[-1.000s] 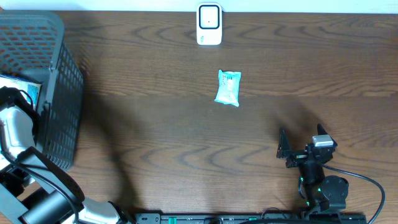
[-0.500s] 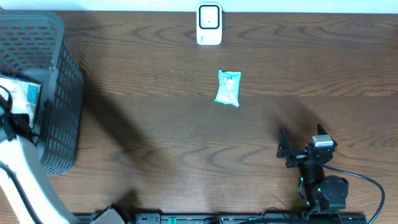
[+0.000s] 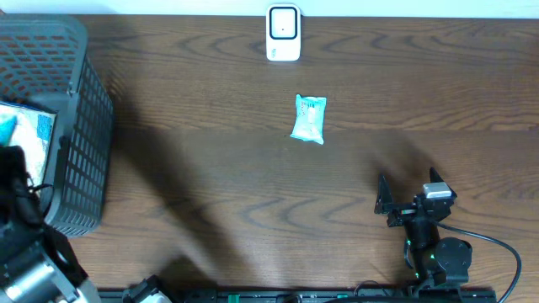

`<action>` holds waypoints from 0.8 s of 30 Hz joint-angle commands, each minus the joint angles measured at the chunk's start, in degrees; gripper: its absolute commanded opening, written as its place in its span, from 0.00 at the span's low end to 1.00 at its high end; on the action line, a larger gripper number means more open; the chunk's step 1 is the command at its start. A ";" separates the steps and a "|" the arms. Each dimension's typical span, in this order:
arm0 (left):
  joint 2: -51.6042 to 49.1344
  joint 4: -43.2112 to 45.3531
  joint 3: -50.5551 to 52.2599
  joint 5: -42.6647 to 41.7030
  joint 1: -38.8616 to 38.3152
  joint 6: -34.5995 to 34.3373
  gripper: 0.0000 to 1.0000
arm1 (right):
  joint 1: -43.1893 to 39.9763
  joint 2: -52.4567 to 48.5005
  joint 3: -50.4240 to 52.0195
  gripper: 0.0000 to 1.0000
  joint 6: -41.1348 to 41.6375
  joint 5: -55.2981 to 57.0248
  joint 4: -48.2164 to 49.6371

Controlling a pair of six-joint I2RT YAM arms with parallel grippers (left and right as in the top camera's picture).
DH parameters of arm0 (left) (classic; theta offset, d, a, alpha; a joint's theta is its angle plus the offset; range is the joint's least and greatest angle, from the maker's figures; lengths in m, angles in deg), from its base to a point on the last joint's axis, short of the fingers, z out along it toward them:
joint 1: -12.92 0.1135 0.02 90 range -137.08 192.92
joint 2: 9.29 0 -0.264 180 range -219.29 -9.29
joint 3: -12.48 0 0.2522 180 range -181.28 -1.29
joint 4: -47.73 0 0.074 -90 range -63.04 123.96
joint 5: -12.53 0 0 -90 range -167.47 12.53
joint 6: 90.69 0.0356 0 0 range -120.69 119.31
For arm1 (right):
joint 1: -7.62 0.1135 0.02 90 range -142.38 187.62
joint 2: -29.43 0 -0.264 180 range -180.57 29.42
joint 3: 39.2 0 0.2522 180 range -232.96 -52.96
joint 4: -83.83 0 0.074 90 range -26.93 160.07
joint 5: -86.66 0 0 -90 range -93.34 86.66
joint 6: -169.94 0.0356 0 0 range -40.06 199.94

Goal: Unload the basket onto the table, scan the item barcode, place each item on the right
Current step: 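Grasp the Kleenex Play tissue pack with the left gripper and lift, then carry the tissue pack toward the scanner beside the wipes pack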

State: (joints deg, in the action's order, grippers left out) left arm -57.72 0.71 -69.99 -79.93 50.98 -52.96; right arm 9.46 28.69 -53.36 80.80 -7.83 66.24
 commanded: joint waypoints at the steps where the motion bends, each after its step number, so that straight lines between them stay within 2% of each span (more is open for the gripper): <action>1: 0.02 1.77 -0.44 -15.69 -4.90 -5.70 0.07 | 0.46 0.24 0.07 0.99 0.37 -0.35 -0.22; 7: -3.96 2.75 -0.42 -18.51 -19.15 -5.81 0.07 | 0.46 0.24 0.07 0.99 0.37 -0.35 -0.22; 14: -12.85 2.78 -0.42 -18.34 -35.95 -1.14 0.07 | 0.46 0.24 0.07 0.99 0.37 -0.35 -0.22; 20: -22.32 3.82 -0.42 -14.03 -45.66 -1.16 0.07 | 0.46 0.24 0.07 0.99 0.37 -0.35 -0.22; 24: -28.35 6.19 -0.42 -8.31 -50.14 -1.36 0.08 | 0.46 0.24 0.07 0.99 0.37 -0.37 -0.22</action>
State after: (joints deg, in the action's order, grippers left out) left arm -82.61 5.63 -69.99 -93.83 3.57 -55.52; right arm 9.49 28.69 -53.36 80.80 -7.83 66.24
